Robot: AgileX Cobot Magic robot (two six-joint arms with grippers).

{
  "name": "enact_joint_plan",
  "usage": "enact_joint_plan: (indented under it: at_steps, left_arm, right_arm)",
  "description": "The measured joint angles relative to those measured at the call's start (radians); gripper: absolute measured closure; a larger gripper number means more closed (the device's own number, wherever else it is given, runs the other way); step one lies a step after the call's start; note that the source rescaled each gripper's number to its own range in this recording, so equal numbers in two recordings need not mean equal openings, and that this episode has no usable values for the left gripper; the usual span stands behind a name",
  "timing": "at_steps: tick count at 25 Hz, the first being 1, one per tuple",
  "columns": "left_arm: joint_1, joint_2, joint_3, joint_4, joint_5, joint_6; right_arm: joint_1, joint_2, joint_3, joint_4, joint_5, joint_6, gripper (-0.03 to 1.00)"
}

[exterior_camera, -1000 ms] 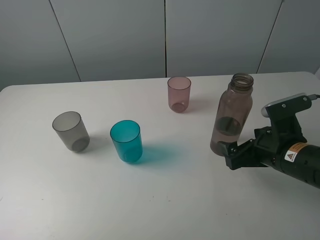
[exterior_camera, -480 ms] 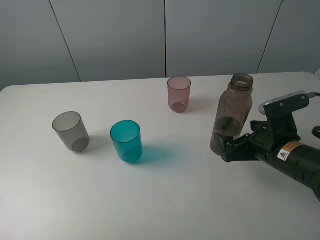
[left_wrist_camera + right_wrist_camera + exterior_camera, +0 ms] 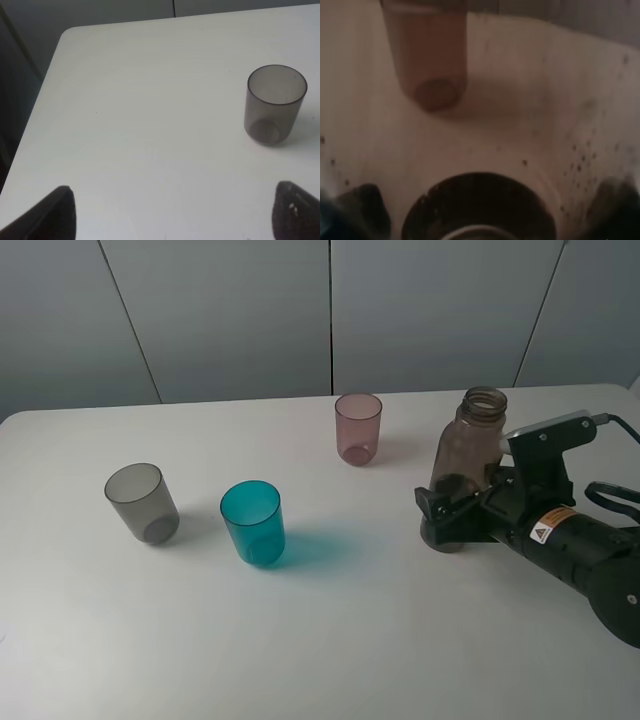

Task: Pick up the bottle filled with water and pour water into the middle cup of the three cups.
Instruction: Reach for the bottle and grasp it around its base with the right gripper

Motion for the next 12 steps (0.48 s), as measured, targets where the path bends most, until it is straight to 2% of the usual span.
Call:
enact_joint_plan:
  at_steps: [12]
  left_arm:
    - [0.000,0.000,0.000,0.000,0.000,0.000]
  right_arm:
    - [0.000,0.078,-0.004,0.005,-0.093,0.077,-0.03]
